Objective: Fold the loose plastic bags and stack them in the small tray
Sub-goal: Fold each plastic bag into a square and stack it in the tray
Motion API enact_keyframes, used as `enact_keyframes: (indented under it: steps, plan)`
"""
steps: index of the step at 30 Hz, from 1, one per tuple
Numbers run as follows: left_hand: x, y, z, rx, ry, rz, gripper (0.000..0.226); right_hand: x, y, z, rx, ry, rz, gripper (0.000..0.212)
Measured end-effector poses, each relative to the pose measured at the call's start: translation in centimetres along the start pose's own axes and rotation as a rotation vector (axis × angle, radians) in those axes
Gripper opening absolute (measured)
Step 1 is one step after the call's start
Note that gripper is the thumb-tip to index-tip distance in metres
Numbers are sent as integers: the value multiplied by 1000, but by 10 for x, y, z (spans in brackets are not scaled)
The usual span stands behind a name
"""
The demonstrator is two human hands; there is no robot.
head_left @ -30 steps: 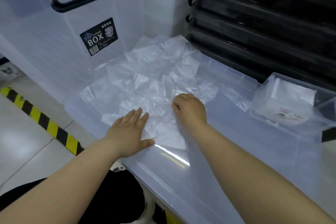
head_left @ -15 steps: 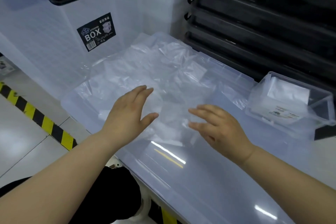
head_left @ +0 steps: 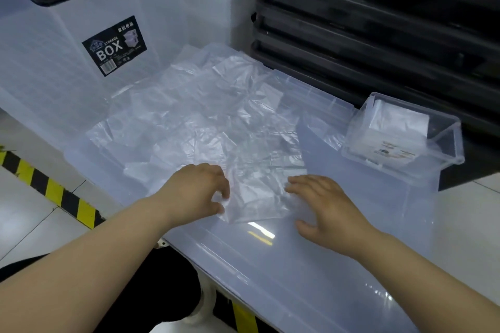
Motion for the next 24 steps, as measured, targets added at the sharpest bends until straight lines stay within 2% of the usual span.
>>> enact_keyframes:
  steps: [4,8,11,13,17,19,21,24]
  plan:
    - [1,6,-1,20,-26,60,9,23,13,-9,1,-9,114,56]
    - [-1,10,2,68,-36,116,12,35,16,-12,-111,-31,140,40]
    - [-7,9,4,94,-21,155,18,29,12,-13,-115,5,212,29]
    - [-13,5,7,107,-20,270,27,23,8,-15,-101,-7,212,13]
    - [-44,-3,18,109,71,575,28,1,-5,-14,-105,-22,144,11]
    - [-60,-1,22,106,131,620,19,-18,-10,-11,-87,26,109,18]
    - [-72,6,24,135,177,557,23,-34,-13,-6,-46,95,157,20]
    - [-75,14,23,162,214,408,29,-57,-8,4,87,264,278,55]
Point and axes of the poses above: each hand's wrist, its own z-axis away from the middle knuckle, its own y-axis out of the palm, x = y × z, the point moved 9 cm from there along -z, towards the middle knuckle, and after that the axes turned 3 degrees about -y, right-handed, at the moved point
